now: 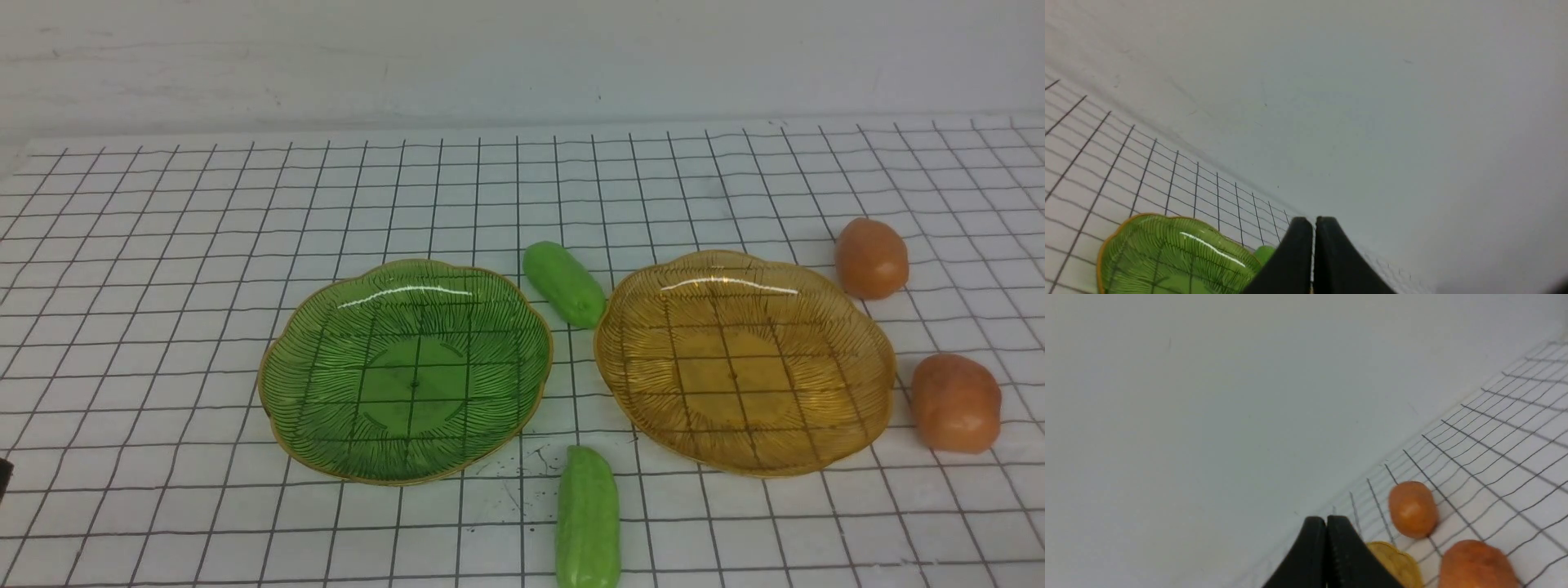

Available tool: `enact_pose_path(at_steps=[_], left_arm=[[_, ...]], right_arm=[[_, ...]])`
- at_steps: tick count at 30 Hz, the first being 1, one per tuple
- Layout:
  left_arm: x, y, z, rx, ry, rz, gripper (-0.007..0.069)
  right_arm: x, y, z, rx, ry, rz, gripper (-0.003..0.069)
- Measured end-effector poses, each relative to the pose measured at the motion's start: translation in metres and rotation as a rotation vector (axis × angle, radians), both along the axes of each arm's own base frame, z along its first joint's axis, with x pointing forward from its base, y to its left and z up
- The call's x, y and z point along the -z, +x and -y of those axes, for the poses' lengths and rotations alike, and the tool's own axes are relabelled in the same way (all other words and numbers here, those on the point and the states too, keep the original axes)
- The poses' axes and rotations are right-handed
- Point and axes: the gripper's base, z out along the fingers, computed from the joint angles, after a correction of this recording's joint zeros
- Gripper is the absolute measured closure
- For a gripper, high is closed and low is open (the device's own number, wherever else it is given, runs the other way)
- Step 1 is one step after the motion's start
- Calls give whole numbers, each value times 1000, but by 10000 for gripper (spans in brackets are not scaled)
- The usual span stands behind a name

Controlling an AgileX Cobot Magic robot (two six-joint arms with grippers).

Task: Put different types of vegetables on the plate.
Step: 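Put the green cucumber next to the left plate into that plate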

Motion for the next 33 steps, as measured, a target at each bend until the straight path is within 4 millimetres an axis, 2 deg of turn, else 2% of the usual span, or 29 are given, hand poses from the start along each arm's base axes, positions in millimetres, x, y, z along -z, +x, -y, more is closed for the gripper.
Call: enact_pose_path(at_steps=[4, 8, 12, 16, 20, 24, 26, 27, 28, 33], left_arm=[[-32, 0, 11, 104, 222, -96, 632], [-51, 17, 19, 232, 411, -354, 632], [-66, 50, 20, 327, 559, -641, 632], [-70, 88, 22, 390, 612, -826, 632], [-62, 119, 30, 444, 647, -911, 632], [-49, 133, 47, 524, 683, -968, 632], [-38, 141, 68, 593, 718, -991, 632], [-36, 142, 72, 606, 726, -994, 632], [-25, 145, 94, 662, 763, -1012, 632], [-4, 151, 143, 746, 886, -1057, 632]], right_arm=[[-2, -1, 4, 34, 111, 35, 673], [-2, -1, 6, 50, 100, 36, 673], [0, 0, 2, -1, 150, 5, 673], [-27, -6, -21, -225, -65, -64, 673], [-53, -1, -33, -363, -196, -194, 673], [-69, 14, -42, -504, -285, -399, 673], [-77, 29, -45, -600, -358, -560, 673], [-78, 31, -45, -614, -373, -586, 673], [-79, 46, -43, -658, -428, -702, 673], [-72, 69, -35, -649, -481, -868, 673]])
